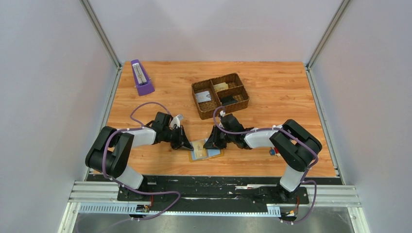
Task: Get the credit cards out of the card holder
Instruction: Remove the credit card from the card holder.
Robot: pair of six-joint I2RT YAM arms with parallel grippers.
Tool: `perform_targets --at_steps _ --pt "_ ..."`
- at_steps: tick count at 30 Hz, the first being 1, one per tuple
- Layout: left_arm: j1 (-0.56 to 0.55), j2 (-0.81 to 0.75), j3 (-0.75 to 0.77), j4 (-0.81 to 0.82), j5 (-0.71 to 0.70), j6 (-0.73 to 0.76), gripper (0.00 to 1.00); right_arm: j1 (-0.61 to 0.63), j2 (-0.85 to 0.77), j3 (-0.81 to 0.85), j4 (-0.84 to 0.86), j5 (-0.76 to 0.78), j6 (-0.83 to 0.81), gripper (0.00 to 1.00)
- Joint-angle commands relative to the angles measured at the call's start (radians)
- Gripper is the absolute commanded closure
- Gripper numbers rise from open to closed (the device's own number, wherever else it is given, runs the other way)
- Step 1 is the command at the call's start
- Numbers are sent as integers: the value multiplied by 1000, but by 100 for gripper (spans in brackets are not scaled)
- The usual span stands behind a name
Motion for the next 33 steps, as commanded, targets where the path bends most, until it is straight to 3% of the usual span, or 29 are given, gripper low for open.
perform_targets --at_steps 1,9,14,18,33 --pt "-10 47 -12 -64 -158 45 98 5 -7 30 -27 32 -36 83" --pt "-18 64 -3 -60 -162 32 95 3 38 -5 114 -73 -3 82" --pt "-23 66 -7 -61 -174 12 91 -16 36 -49 191 -105 10 100" --pt "-23 57 -5 -87 -213 3 83 -44 3 -104 242 -121 11 100" --pt "-23 90 12 -123 -257 16 86 -66 -58 -149 230 -111 -27 100"
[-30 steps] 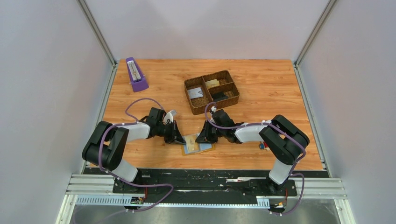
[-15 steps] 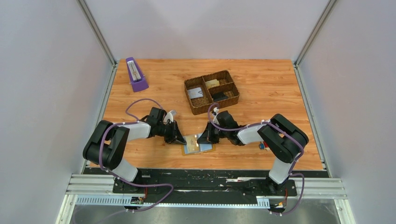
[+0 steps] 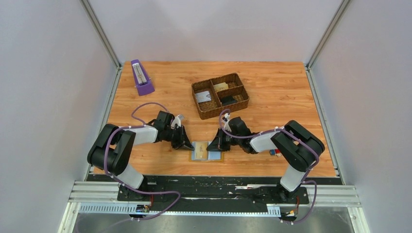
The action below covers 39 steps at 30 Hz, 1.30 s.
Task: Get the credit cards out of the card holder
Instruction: Remove the credit card from the card holder.
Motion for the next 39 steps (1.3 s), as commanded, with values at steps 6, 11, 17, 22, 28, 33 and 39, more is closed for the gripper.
perform_targets --at_steps 6,11,17,22,28,33,39 --pt "-7 41 -26 -90 -221 62 85 -13 -74 -4 -32 43 -60 100" --pt "-7 35 -32 -85 -209 55 83 -13 -88 17 -75 43 -77 100" --pt "-9 19 -56 -49 -175 25 86 15 -52 34 -29 4 -24 86" --pt "-12 29 -65 -46 -180 21 88 32 3 54 -23 11 0 80" --pt "-15 35 -73 -43 -187 6 90 39 10 70 -77 54 -15 78" --pt "-16 36 -76 -43 -193 0 92 46 11 83 -122 88 -16 76" --pt "-19 41 -76 -43 -194 -3 94 47 25 78 -80 60 -12 77"
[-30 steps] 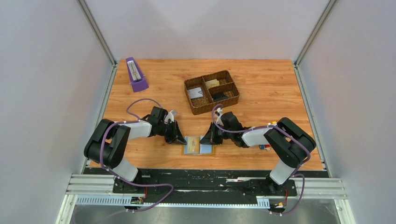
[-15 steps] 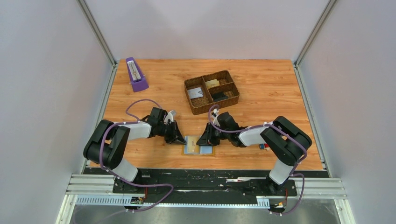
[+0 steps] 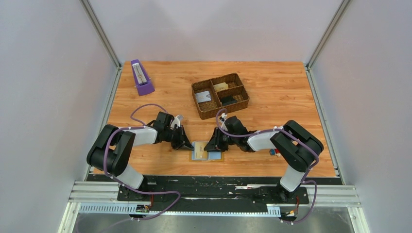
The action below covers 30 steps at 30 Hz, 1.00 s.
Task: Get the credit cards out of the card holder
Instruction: Remove the credit card from the card holder.
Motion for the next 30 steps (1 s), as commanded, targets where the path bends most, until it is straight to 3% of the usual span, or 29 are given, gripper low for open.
perform_targets --at_steps 1,6,23,30 --pt "-20 48 -55 -76 -195 41 95 10 32 18 34 13 2 78" --pt "-21 39 -51 -90 -213 40 96 3 22 -10 60 23 -6 99" --pt "-21 68 -26 -147 -278 63 97 -62 -97 -77 21 -11 -115 100" --pt "-21 44 -33 -134 -234 49 94 -63 -95 -55 49 -83 -81 98"
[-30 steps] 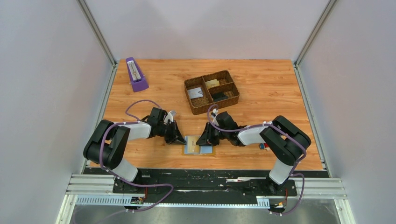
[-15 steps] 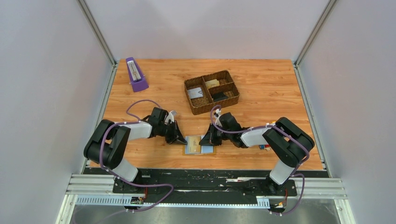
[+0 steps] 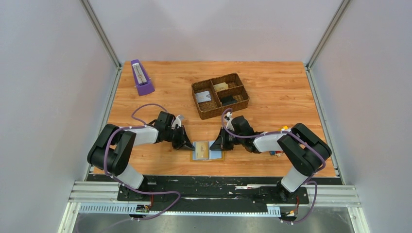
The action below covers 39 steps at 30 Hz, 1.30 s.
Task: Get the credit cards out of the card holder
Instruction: Remove the credit card from the card holder.
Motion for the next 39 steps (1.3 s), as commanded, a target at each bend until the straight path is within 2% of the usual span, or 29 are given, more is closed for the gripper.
perform_targets --at_steps 1,6,11,14,18,26,31,39 --pt "-6 14 -51 -112 -207 56 92 3 -14 18 39 -66 12 96" --pt "-7 -109 -34 -124 -156 26 79 23 -5 38 32 -41 35 88" --pt "-17 -183 -5 -158 -141 13 73 34 13 51 22 -28 47 82" --pt "-22 -201 3 -163 -135 10 72 38 14 58 19 -25 50 81" --pt "-33 -211 14 -179 -142 10 64 50 13 77 6 -18 50 81" --pt "-52 -235 40 -192 -139 8 62 76 40 113 -21 6 54 82" --pt "-55 -292 65 -247 -187 8 56 85 63 129 -43 19 49 82" --pt "-56 -323 59 -199 -166 -24 63 95 87 150 -76 31 31 83"
